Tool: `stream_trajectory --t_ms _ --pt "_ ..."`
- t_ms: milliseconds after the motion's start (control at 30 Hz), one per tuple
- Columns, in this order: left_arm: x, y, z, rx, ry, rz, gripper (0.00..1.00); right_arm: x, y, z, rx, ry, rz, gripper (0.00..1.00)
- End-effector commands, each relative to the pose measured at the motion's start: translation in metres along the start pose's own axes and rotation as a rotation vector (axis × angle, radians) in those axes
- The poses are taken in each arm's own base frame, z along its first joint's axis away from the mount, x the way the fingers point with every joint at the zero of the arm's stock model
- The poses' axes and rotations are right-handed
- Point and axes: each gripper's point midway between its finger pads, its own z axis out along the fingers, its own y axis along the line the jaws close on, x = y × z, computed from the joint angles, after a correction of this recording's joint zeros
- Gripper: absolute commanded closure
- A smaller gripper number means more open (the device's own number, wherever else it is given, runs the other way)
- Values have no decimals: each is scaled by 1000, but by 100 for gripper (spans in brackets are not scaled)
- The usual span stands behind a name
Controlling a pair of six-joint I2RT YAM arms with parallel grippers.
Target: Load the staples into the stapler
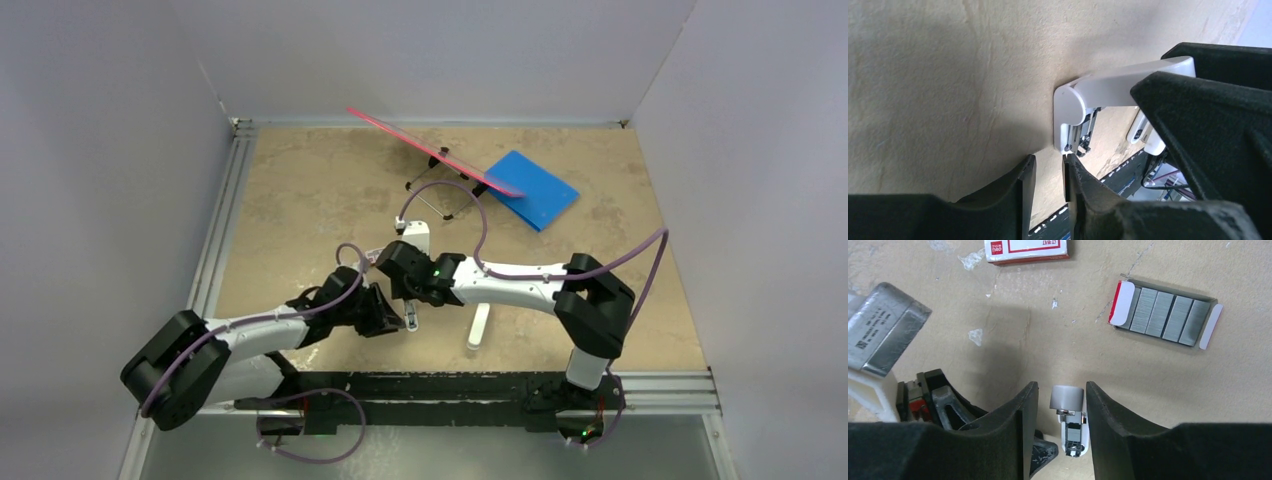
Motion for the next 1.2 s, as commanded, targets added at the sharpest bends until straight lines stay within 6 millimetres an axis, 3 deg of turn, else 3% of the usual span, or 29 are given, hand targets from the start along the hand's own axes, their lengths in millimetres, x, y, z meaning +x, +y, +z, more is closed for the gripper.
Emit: stream_trajectory --t_ms 0,133,333,600,733,867,1167 --pt "-1 1 6 24 6 18 73 -3 5 -1 -28 -9 6 58" --pt "-2 6 11 -4 13 12 74 -2 5 -1 -35 -6 13 60" --pt "-6 18 17 -84 10 -7 86 -1 7 -4 -50 -5 24 64" --pt "-4 30 22 -144 26 -25 87 -1 9 -4 -66 -11 32 67" --pt "-3 41 24 -195 29 -40 88 0 8 -6 -75 -10 28 75" --pt "-1 51 27 -232 36 -55 89 3 1 -9 -49 -7 25 82" --pt "-3 56 31 -258 31 -54 89 16 -13 -17 24 -14 4 84"
